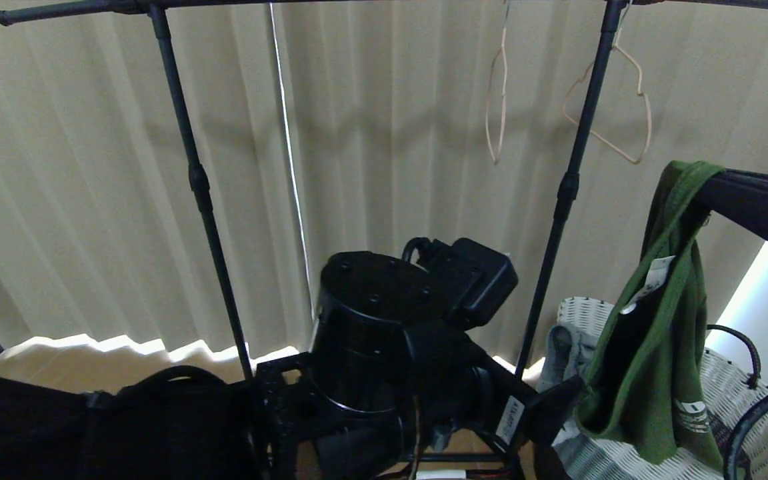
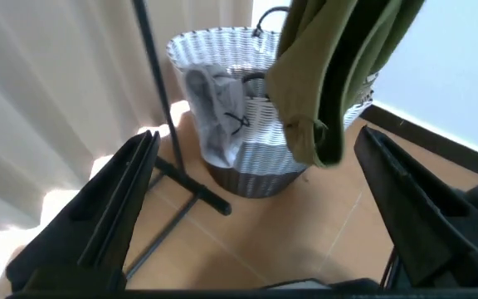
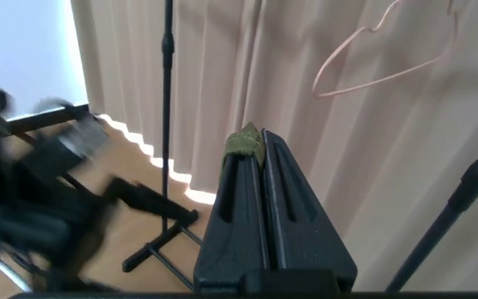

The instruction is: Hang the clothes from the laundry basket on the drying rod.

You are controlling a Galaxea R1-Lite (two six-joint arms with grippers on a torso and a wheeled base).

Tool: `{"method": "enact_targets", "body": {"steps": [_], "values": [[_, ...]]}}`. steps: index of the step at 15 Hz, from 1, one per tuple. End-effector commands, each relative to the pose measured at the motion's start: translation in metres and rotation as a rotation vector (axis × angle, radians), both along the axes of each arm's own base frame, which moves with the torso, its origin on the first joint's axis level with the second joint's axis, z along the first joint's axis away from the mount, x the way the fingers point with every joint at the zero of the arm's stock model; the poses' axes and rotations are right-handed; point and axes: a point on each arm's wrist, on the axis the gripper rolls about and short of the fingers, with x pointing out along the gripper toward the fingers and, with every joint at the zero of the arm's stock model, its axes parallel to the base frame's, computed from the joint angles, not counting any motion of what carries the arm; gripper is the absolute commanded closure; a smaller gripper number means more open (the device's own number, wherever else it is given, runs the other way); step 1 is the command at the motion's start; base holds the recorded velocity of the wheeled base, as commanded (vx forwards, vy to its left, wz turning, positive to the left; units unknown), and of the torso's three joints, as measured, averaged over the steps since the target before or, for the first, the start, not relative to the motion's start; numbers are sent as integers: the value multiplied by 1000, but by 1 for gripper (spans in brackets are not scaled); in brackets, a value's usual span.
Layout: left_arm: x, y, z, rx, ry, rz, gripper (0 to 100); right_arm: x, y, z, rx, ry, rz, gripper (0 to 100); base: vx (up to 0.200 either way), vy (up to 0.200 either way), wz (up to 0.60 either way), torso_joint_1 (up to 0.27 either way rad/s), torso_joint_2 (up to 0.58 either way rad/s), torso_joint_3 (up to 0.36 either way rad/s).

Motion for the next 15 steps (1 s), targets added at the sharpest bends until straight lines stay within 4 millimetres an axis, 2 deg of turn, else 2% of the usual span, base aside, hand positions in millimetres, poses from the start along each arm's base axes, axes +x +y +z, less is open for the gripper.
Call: {"method": "enact_targets", "body": {"steps": [1, 9, 11, 15], "values": [[8, -20, -20, 28, 29, -4, 0, -3, -1, 2, 5, -9, 5, 100, 0, 0, 0, 0, 0, 0], [25, -50, -36, 9, 33, 5, 0, -9, -1, 3, 12, -19, 35, 100, 0, 0, 0, 0, 0, 0], [29, -55, -46, 32, 33, 38, 0, -10, -1, 3, 12, -19, 37, 100, 0, 0, 0, 0, 0, 0], [33, -55, -52, 48, 35, 63, 0, -10, -1, 3, 11, -20, 35, 100, 0, 0, 0, 0, 0, 0]]}}
